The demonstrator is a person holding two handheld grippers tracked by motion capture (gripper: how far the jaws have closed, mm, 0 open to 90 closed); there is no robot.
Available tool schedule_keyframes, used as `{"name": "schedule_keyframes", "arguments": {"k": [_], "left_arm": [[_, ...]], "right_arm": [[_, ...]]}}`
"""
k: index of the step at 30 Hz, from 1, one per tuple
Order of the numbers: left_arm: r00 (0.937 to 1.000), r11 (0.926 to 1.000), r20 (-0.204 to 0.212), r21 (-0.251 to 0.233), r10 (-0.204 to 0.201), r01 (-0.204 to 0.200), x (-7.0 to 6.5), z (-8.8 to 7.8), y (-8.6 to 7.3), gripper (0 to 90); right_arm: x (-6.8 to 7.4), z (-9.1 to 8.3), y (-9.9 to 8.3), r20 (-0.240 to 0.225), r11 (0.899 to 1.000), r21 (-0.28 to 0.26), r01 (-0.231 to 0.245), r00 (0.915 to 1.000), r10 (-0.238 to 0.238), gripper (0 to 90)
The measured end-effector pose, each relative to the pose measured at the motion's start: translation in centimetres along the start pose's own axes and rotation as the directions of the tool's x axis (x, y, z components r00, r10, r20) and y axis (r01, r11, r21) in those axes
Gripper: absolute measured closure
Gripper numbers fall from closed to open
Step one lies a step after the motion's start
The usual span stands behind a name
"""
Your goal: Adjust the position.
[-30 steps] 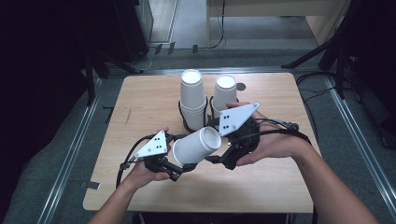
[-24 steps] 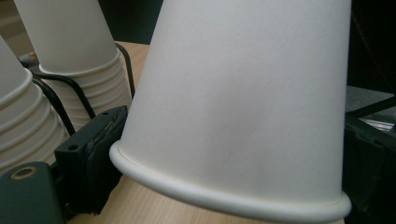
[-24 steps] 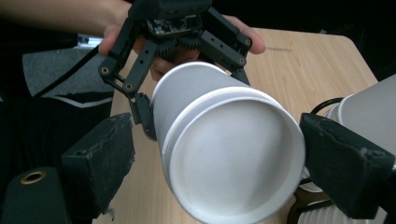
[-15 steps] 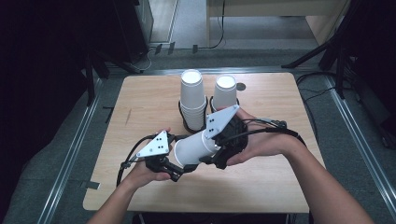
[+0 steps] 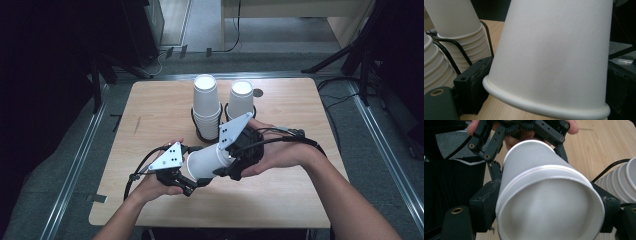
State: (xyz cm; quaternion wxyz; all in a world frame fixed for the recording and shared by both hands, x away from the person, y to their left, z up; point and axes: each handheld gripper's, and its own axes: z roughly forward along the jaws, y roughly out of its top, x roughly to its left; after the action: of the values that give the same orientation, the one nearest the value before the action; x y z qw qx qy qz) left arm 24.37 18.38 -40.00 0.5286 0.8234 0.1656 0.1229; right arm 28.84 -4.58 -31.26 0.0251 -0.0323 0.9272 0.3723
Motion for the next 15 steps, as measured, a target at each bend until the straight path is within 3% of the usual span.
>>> {"name": "schedule_keyframes", "arguments": {"k": [7,15], "left_arm": [[0.999,0.9987,-0.008,-0.028,-0.043,0.043,0.3,-0.1,0.1,1.7],[0.9959,0.9949,-0.025,-0.054,-0.086,0.085,0.4,-0.5,-0.6,0.8]], "right_arm": [[0.1,-0.4,0.1,0.034,0.999,-0.04,0.014,0.9994,-0.013,22.9],[-0.1,-1.1,-0.7,0.055,0.992,-0.123,-0.011,0.9983,0.018,22.9]]}}
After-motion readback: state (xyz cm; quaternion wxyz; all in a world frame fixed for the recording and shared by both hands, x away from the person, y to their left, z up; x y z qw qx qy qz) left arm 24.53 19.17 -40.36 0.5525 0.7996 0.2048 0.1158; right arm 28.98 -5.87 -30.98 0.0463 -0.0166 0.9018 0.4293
